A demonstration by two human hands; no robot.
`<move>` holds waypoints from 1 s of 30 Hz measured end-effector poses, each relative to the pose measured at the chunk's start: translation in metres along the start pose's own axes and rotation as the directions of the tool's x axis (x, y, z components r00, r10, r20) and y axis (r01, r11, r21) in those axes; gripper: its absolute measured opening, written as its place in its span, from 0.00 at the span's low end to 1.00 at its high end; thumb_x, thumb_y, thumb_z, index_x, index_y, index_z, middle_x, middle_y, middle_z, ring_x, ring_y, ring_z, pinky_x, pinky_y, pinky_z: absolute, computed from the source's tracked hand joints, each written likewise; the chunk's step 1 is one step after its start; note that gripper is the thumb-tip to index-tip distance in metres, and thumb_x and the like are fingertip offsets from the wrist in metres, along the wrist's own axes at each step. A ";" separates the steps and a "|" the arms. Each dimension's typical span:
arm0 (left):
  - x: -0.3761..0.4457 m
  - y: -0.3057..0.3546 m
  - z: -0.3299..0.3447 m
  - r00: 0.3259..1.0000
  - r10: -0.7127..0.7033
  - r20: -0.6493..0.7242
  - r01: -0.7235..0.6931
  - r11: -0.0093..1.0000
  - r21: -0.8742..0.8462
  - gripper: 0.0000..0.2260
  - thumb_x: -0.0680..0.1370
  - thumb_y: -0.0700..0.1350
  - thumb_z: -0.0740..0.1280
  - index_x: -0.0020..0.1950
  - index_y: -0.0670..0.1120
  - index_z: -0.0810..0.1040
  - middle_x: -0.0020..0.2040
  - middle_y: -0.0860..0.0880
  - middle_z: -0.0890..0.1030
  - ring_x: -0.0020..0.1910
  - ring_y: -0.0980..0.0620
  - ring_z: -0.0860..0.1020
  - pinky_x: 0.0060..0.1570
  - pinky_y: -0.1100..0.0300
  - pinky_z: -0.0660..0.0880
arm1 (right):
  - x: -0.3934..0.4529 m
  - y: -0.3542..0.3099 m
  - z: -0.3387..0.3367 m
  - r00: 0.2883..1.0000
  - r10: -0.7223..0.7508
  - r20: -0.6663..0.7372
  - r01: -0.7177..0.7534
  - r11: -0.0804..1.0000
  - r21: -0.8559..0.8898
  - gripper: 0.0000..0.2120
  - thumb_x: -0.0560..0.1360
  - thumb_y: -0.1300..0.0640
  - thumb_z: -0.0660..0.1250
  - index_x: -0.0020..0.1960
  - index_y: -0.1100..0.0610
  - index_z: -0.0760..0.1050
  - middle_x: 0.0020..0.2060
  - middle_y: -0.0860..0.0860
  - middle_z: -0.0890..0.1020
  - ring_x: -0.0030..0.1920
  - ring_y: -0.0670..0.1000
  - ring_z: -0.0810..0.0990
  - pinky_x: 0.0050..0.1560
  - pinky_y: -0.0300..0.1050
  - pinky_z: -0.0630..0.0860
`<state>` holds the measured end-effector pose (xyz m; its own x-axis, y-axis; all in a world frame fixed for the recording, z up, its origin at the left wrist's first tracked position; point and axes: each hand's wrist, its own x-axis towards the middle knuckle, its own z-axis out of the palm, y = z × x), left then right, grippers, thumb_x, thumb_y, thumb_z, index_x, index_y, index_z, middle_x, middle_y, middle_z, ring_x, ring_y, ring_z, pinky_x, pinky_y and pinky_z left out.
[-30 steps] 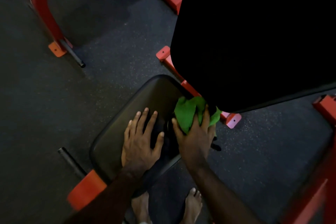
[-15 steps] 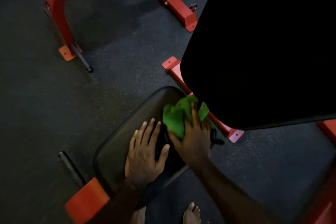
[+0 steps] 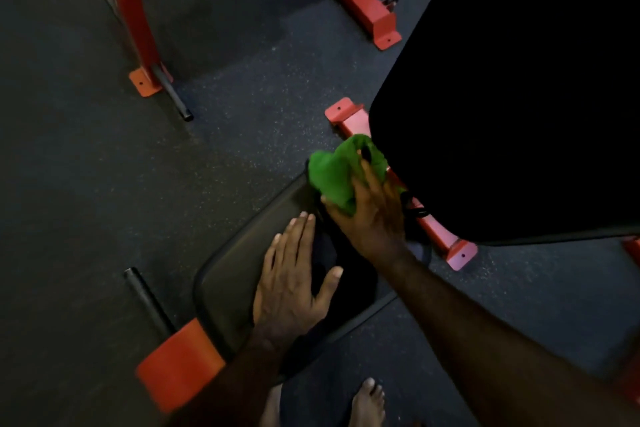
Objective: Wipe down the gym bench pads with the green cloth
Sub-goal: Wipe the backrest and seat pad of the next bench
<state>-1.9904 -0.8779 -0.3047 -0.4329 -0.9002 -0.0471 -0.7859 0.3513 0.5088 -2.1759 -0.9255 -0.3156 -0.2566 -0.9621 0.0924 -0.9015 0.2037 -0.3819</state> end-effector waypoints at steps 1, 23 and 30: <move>0.000 0.000 0.000 1.000 0.002 -0.002 -0.002 1.000 -0.014 0.36 0.83 0.65 0.52 0.85 0.46 0.55 0.85 0.50 0.55 0.83 0.54 0.54 0.81 0.55 0.47 | 0.002 -0.009 0.003 0.998 0.048 -0.043 -0.048 0.999 0.003 0.36 0.75 0.37 0.69 0.77 0.55 0.69 0.77 0.57 0.70 0.71 0.67 0.73 0.71 0.66 0.70; -0.045 -0.079 -0.040 0.737 -0.639 -0.218 0.509 0.738 -0.443 0.17 0.85 0.51 0.59 0.69 0.48 0.79 0.67 0.50 0.81 0.67 0.49 0.77 0.66 0.55 0.69 | -0.014 -0.098 0.018 0.986 0.090 0.139 -0.079 0.993 -0.083 0.35 0.73 0.29 0.66 0.71 0.50 0.76 0.79 0.53 0.68 0.74 0.65 0.69 0.78 0.62 0.60; -0.070 -0.103 -0.047 0.707 -0.701 -0.090 0.435 0.532 -0.727 0.20 0.83 0.53 0.57 0.60 0.45 0.83 0.51 0.52 0.85 0.55 0.49 0.83 0.53 0.55 0.77 | -0.042 -0.115 0.026 0.844 -0.431 0.320 0.463 0.886 -0.029 0.35 0.73 0.26 0.64 0.73 0.46 0.75 0.75 0.52 0.73 0.72 0.64 0.73 0.76 0.63 0.62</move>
<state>-1.8578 -0.8631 -0.3132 0.2845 -0.9062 -0.3129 -0.2856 -0.3917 0.8746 -2.0522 -0.9134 -0.2992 0.2832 -0.9576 -0.0522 -0.9276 -0.2597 -0.2687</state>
